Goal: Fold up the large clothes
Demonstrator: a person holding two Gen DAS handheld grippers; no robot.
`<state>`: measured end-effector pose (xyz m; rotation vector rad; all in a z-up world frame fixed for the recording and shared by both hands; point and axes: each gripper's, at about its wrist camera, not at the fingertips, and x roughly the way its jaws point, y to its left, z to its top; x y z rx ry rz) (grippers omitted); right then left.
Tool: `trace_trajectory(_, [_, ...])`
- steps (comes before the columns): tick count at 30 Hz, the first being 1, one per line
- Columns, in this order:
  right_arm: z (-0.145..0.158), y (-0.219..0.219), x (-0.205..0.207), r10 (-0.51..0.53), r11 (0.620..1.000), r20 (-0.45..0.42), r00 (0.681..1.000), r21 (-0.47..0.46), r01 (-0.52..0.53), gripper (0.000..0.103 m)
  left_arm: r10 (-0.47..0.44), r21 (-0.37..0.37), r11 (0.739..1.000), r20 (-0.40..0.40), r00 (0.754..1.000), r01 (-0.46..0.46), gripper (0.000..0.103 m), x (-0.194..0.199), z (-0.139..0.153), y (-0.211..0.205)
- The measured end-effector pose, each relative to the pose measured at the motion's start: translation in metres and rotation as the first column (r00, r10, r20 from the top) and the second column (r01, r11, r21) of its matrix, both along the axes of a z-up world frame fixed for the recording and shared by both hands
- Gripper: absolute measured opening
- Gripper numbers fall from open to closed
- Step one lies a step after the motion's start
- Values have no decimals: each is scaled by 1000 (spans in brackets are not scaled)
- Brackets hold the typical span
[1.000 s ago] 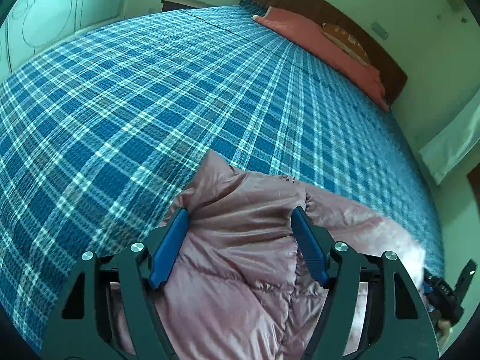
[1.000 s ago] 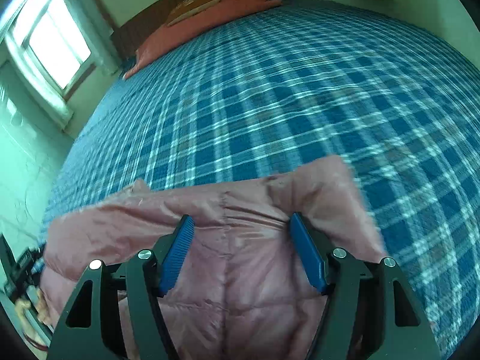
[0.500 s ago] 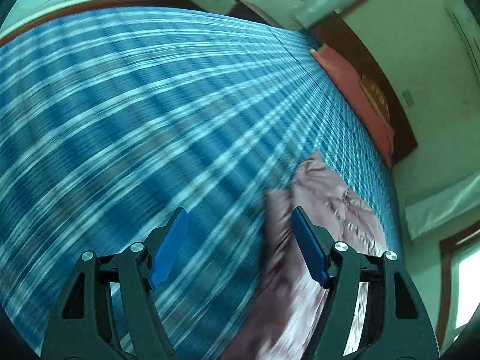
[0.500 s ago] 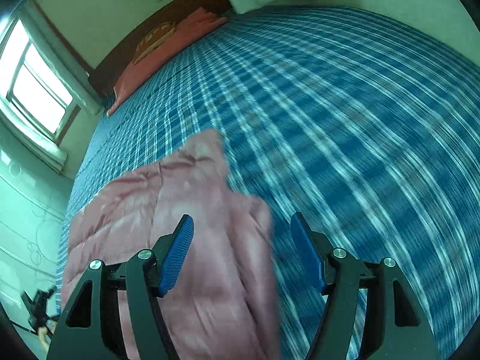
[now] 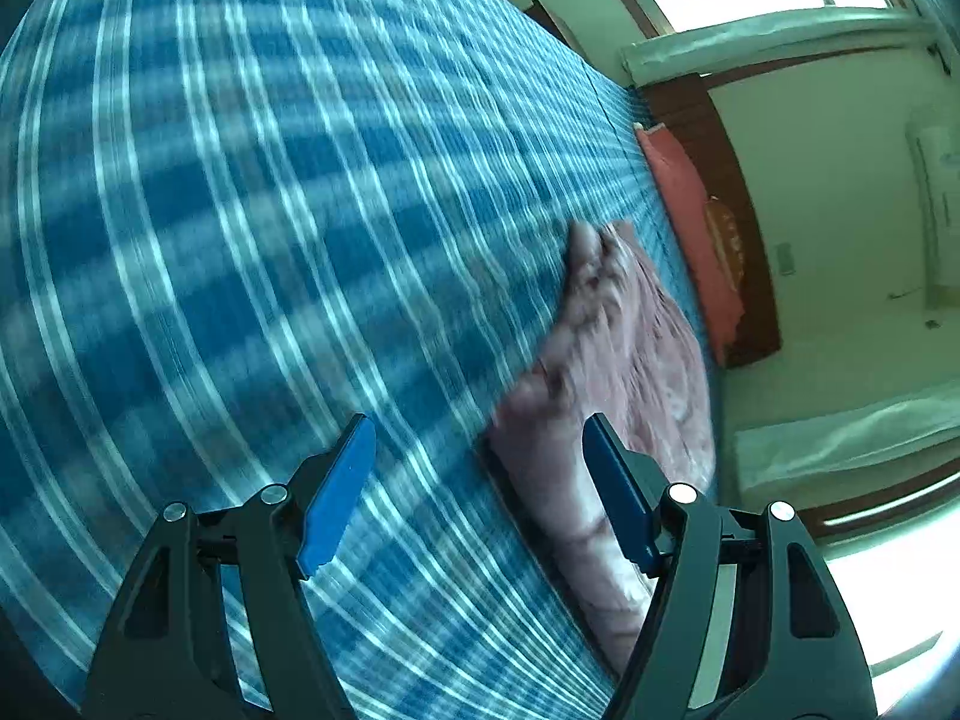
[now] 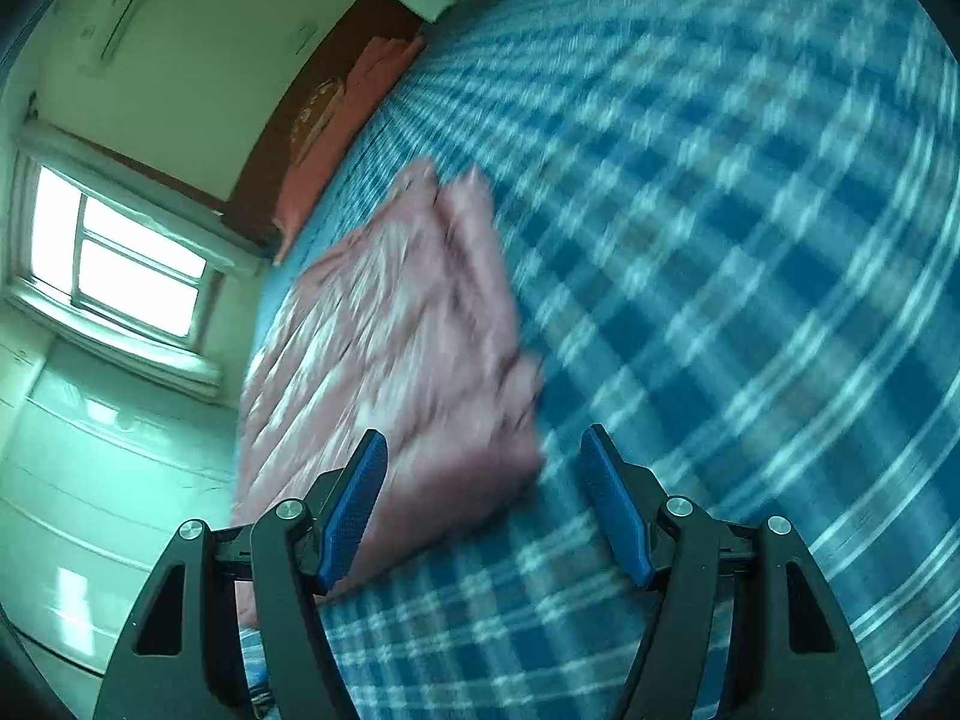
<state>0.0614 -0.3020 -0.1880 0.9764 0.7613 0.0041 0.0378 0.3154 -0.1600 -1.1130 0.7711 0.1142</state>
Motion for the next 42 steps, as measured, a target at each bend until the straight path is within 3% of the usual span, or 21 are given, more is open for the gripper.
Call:
trace_trajectory(11, [-4,10,45,-115,993,58,992,46,112,69,3,-36,999,41,999,-1,73,48,-7,-44])
trace_trajectory(13, [-4,10,50,-119,993,50,992,25,118,56,6,-5,1000,41,999,-6,72,54,-5,-47])
trace_trajectory(14, [-5,9,51,-118,993,49,992,27,117,46,4,9,1000,39,999,-5,64,58,-4,-50])
trace_trajectory(15, [-7,9,51,-116,993,50,992,33,115,37,-5,19,1000,38,999,4,49,63,-3,-53])
trace_trajectory(16, [-8,8,52,-114,993,53,992,36,113,34,-16,24,1000,31,999,15,41,65,-3,-54])
trace_trajectory(18, [-7,10,49,-104,994,74,992,26,102,24,-19,24,1000,27,999,18,28,70,-4,-53])
trace_trajectory(21, [-6,12,37,-95,995,97,991,6,95,19,-37,32,999,50,998,36,16,73,1,-54])
trace_trajectory(28, [-2,17,2,-72,997,113,991,0,73,17,-78,70,995,71,994,73,11,41,14,-41])
trace_trajectory(42, [-12,18,-88,-12,1000,72,997,8,12,17,-117,81,990,35,993,113,11,-52,7,-21])
